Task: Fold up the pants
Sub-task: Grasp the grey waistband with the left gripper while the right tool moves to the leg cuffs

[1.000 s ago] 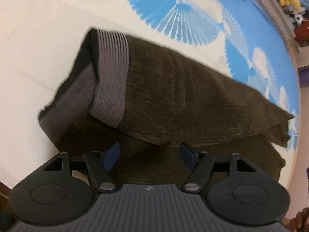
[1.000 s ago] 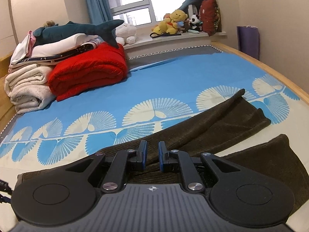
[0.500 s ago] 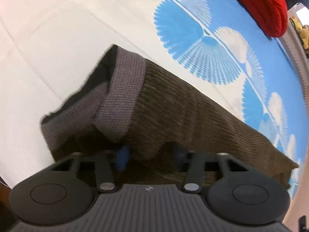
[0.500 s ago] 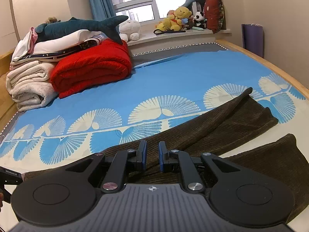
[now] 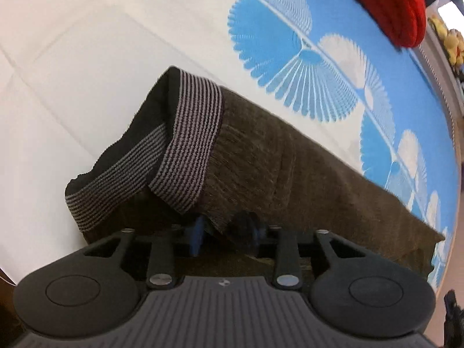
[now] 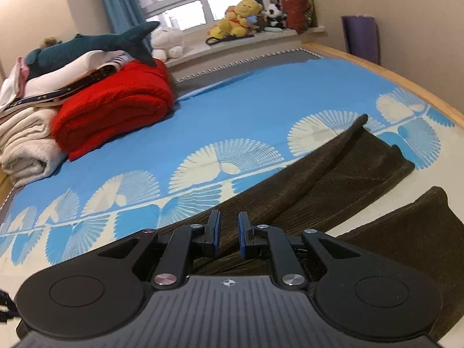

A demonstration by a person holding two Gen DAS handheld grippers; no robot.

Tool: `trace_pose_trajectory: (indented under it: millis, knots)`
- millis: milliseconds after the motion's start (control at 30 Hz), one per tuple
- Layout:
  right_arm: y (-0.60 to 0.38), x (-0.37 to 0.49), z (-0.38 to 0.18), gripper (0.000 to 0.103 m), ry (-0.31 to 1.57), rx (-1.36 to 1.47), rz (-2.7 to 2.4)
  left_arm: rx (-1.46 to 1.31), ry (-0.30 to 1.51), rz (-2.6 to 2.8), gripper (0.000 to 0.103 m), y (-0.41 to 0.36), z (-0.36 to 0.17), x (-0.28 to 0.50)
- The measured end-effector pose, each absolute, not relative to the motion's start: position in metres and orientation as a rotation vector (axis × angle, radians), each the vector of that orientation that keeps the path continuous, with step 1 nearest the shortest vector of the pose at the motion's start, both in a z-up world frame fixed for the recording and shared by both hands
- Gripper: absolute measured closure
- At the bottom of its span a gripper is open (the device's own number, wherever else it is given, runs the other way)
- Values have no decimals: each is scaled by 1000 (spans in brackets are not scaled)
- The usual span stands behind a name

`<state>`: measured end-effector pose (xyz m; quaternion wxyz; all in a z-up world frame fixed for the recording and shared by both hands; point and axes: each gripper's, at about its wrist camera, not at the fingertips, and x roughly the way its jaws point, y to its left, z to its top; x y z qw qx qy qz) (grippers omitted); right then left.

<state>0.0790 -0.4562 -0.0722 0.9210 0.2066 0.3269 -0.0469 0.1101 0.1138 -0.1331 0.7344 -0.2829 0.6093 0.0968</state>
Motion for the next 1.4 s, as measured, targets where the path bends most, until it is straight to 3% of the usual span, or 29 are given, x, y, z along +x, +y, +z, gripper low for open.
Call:
trace_pose_trajectory:
  millis: [133,267,500,733,1000,1067,1133,1167,1200,1233,1267,1400]
  knots:
    - [-476,90,-85,90,676,536,-134,-691,1347,222,66,122,-141,111]
    - [-494,98,-102,77,668,636,-199,-702,1354,222,66,124,-143,113]
    - [-523,119,-147,70,672,795,-263,-750,1338,247,65,127,-142,113]
    - [-530,168,-199,67,749,926,-229,-842,1305,272,65,138,-142,108]
    - [-521,215,-232,65,830,883,-260,-800,1310,285,65,132,-143,111]
    - [-519,222,-229,63,831,856,-250,-760,1320,284,67,127,-142,113]
    - [-519,226,-227,63,831,841,-257,-701,1331,294,81,123,-141,115]
    - [-519,227,-227,69,835,829,-265,-675,1338,295,83,121,-141,116]
    - [-518,228,-226,84,842,811,-280,-664,1342,289,88,120,-141,116]
    - [-518,229,-225,89,853,795,-290,-651,1342,279,93,120,-140,117]
    - [-518,229,-222,100,858,785,-297,-635,1339,273,94,119,-138,117]
    - [-519,219,-195,101,784,771,-298,-591,1316,235,99,117,-130,112]
